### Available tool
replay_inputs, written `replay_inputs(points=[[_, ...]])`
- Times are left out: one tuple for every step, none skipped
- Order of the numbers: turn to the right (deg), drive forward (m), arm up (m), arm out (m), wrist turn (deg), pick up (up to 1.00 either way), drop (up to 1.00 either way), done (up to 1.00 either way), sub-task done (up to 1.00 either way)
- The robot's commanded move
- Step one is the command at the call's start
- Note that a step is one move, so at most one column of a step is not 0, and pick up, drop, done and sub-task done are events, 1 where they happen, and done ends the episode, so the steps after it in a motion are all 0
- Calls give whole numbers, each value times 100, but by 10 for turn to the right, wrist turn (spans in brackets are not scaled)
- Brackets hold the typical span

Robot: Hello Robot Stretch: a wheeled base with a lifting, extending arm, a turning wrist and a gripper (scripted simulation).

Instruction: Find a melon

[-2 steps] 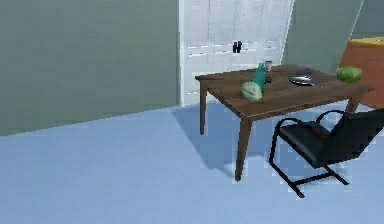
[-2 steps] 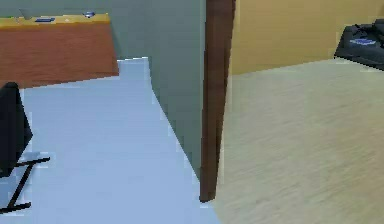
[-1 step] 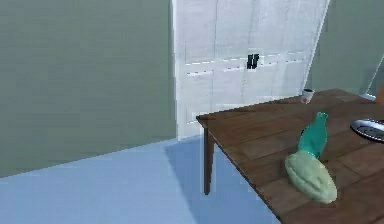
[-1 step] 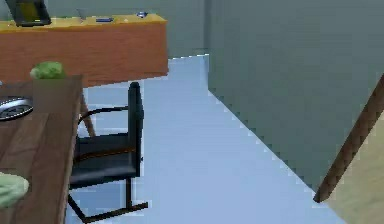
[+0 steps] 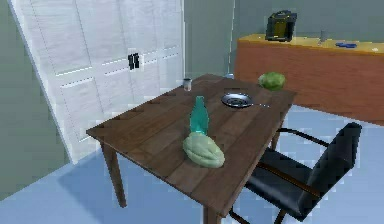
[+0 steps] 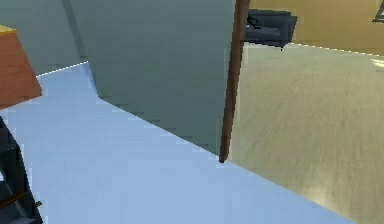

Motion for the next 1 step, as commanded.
replay_inputs(points=[[0, 0, 0, 0, 0, 0, 0, 100, 0]])
